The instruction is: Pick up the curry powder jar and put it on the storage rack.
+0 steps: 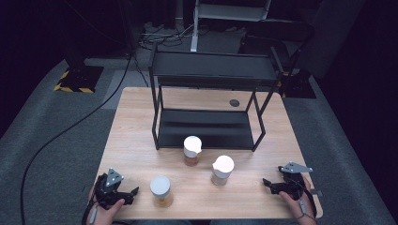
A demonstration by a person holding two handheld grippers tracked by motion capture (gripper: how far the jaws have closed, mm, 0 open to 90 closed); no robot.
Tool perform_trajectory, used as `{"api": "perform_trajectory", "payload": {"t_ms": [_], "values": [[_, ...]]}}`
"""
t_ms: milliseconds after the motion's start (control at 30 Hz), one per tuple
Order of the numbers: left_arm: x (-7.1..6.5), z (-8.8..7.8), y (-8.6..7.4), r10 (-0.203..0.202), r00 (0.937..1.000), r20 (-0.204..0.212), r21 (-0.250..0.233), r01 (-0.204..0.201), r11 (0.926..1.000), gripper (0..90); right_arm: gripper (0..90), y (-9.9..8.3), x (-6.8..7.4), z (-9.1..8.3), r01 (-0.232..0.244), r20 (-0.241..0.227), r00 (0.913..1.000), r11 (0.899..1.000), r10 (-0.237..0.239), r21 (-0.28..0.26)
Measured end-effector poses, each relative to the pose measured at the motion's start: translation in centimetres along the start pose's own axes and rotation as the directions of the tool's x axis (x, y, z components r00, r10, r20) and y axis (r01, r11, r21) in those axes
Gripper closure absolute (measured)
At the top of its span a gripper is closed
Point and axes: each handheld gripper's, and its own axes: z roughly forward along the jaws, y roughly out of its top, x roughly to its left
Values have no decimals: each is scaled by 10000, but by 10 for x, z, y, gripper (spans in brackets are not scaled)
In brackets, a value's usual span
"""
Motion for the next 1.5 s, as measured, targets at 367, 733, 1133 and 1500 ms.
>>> {"api": "perform_trajectory", "payload": {"t_ms": [367,733,1133,1500], "values": [[-3,-18,9,-36,10000,79,-982,44,9952,62,64,0,0,0,-1,-24,10000,10000,1,0],[-10,-35,20,151,9996,221,-1440,-118,9895,62,64,0,0,0,-5,-29,10000,10000,5,3],[-23,-51,32,344,9992,193,-1462,-312,9888,65,63,0,0,0,-6,-32,10000,10000,6,4],[-32,-67,40,353,9992,213,-1682,-312,9853,65,64,0,0,0,-8,-44,10000,10000,8,2]]}}
